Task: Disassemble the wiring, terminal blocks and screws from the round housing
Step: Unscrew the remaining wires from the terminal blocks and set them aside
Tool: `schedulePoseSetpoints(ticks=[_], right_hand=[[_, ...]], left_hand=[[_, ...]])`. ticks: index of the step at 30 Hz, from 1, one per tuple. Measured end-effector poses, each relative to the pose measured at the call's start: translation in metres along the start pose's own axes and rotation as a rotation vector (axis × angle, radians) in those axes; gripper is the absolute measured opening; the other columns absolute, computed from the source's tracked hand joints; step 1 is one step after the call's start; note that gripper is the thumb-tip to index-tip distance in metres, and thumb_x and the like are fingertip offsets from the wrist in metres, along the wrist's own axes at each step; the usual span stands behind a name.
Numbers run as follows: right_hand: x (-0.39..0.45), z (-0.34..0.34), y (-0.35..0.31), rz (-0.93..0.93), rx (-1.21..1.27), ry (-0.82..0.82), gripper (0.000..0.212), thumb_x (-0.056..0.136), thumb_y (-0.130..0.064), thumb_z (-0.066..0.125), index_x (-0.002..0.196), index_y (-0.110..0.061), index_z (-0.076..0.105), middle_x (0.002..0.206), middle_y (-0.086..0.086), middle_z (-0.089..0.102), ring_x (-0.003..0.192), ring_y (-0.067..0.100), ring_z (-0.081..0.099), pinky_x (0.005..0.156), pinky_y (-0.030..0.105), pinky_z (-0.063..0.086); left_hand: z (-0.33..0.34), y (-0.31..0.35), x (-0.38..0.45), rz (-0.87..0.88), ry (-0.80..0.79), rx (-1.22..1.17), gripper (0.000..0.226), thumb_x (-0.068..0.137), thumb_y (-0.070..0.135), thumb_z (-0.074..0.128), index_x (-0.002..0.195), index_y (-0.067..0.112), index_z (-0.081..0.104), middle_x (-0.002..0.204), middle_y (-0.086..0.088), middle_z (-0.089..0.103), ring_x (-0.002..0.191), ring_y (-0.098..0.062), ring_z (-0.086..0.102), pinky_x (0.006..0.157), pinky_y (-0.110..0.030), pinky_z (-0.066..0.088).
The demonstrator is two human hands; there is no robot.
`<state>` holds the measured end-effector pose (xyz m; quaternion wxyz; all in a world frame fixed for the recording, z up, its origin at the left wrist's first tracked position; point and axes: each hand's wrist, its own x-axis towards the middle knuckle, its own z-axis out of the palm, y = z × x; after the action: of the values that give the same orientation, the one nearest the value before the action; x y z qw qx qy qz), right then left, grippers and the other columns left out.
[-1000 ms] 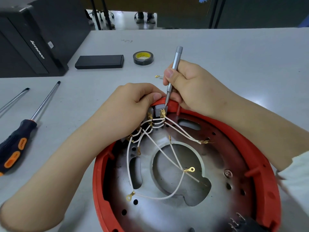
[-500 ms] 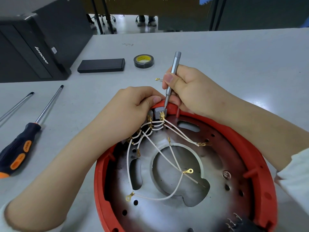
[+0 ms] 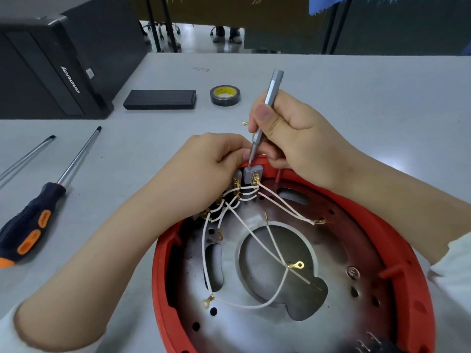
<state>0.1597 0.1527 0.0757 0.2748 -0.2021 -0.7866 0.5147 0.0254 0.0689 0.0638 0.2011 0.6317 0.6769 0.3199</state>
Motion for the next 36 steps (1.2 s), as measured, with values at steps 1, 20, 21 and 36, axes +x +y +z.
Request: schedulePoseSetpoints(ticks=[1, 20, 21, 36], right_hand=[[0.0002, 0.0002, 0.0023, 0.001, -0.017, -0.011, 0.024, 0.104, -0.022, 0.036, 0.084, -0.017, 0.048, 0.051, -0.011, 0.04, 0.054, 0.021, 0.038, 0.048, 0.018, 0.033], [0.002, -0.0013, 0.0113, -0.017, -0.158, 0.017, 0.024, 0.1, -0.03, 0.036, 0.08, -0.025, 0.047, 0.05, -0.021, 0.046, 0.047, 0.0, 0.043, 0.051, 0.013, 0.031], [0.002, -0.0011, 0.0115, -0.018, -0.158, 0.016, 0.024, 0.1, -0.031, 0.036, 0.08, -0.025, 0.047, 0.049, -0.02, 0.045, 0.046, 0.001, 0.042, 0.052, 0.014, 0.03], [0.0083, 0.0025, 0.0073, 0.037, -0.176, -0.004, 0.029, 0.104, -0.024, 0.036, 0.077, -0.02, 0.047, 0.049, -0.02, 0.05, 0.044, -0.004, 0.047, 0.045, 0.008, 0.035]], left_hand=[[-0.0001, -0.0001, 0.0001, 0.006, 0.002, 0.007, 0.029, 0.099, 0.025, 0.048, 0.078, 0.041, 0.06, 0.047, 0.02, 0.052, 0.042, -0.001, 0.046, 0.045, -0.011, 0.034], [0.0014, 0.0004, -0.0002, 0.015, 0.015, -0.024, 0.028, 0.098, 0.029, 0.048, 0.078, 0.044, 0.059, 0.047, 0.021, 0.053, 0.042, 0.001, 0.049, 0.043, -0.01, 0.037], [0.0014, 0.0007, -0.0002, 0.016, 0.015, -0.021, 0.027, 0.098, 0.029, 0.048, 0.078, 0.045, 0.06, 0.047, 0.021, 0.053, 0.042, 0.001, 0.05, 0.044, -0.009, 0.037], [0.0011, 0.0011, 0.0, 0.004, 0.016, -0.036, 0.028, 0.097, 0.028, 0.049, 0.076, 0.041, 0.06, 0.046, 0.017, 0.052, 0.042, -0.002, 0.048, 0.044, -0.012, 0.037]])
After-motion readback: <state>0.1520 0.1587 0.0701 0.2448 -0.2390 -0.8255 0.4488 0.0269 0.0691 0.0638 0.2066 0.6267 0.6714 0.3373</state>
